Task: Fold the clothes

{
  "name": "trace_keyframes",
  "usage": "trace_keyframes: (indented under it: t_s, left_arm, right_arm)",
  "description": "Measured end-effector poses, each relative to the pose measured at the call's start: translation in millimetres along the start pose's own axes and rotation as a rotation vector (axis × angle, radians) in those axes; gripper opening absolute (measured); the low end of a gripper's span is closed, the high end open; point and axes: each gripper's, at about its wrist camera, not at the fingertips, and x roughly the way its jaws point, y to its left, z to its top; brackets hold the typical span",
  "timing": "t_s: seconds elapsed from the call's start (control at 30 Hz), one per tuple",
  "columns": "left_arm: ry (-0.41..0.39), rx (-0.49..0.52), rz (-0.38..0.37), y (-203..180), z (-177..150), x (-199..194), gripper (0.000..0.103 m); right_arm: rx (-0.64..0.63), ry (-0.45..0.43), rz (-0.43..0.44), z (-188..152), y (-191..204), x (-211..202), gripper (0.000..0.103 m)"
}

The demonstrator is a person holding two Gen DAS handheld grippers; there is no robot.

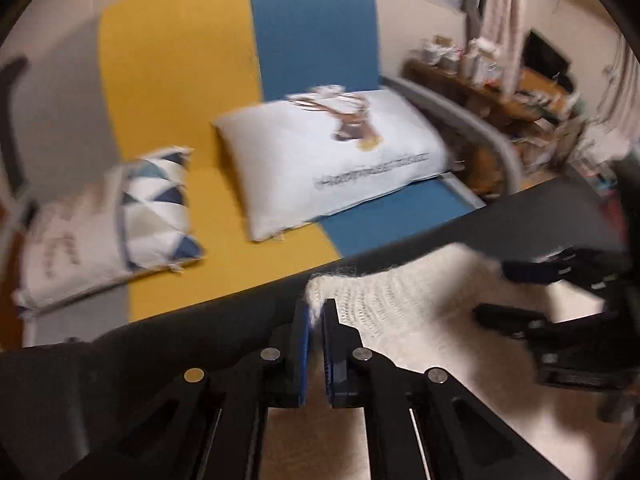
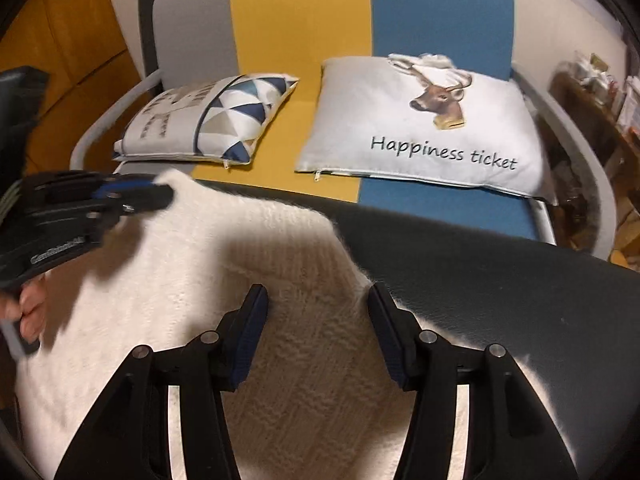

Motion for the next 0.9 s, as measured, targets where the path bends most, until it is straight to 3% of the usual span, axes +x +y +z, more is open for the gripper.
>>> trace_keyframes:
  t_s: [0.07,0.13,0.17,0.3,0.4,0.57,0.63,0.73,0.8,0.9]
  left_arm:
    - [0.001,0.016,0.046,-6.4,-3.0,6.2,0.007]
    - [0.018,-0.048,-0.042,1.1,1.1,-0.2,0.01]
    - [0.028,-0.097,-0.098,8.8,2.4,-4.8,0.015]
    - [-0.027,-0.244,-0.195,48.5,-9.6,-37.2,0.015]
    - [-0.029,-0.27,-0.233,66.4,-28.4,-53.8,0.015]
    - [0.078,-0.252,-0.095,79.7,-47.1,-36.5,0.01]
    - [0.079,-0.297,-0.107,84.8,-48.0,-42.5,0.009]
    - [0.069,-0.369,-0.15,93.6,-52.8,-56.9,0.009]
    - [0.043,-0.437,-0.188,109.7,-67.0,-80.2,0.012]
    - [0.007,-0.569,-0.227,151.5,-106.2,-121.0,0.013]
  right_arm:
    - [0.004,-0.02,-0.036,-1.9,3.1,0.8,0.056]
    - [0.008,-0.039,-0.068,-3.6,6.0,0.9,0.057]
    - [0.014,-0.046,-0.046,-3.5,6.1,-4.1,0.057]
    - [0.036,-0.072,0.064,-3.5,8.5,-24.4,0.057]
    - [0.02,-0.065,0.159,-3.5,21.2,-30.0,0.057]
    - [-0.025,0.005,0.092,-1.3,46.5,-9.0,0.057]
    - [-0.029,0.053,-0.02,-2.1,51.2,4.9,0.057]
    - [-0.057,0.059,-0.066,-3.1,58.9,6.5,0.057]
    - [-0.021,0.041,-0.034,-7.3,61.1,-6.3,0.057]
    - [-0.001,0.01,0.095,-18.6,78.1,-30.4,0.057]
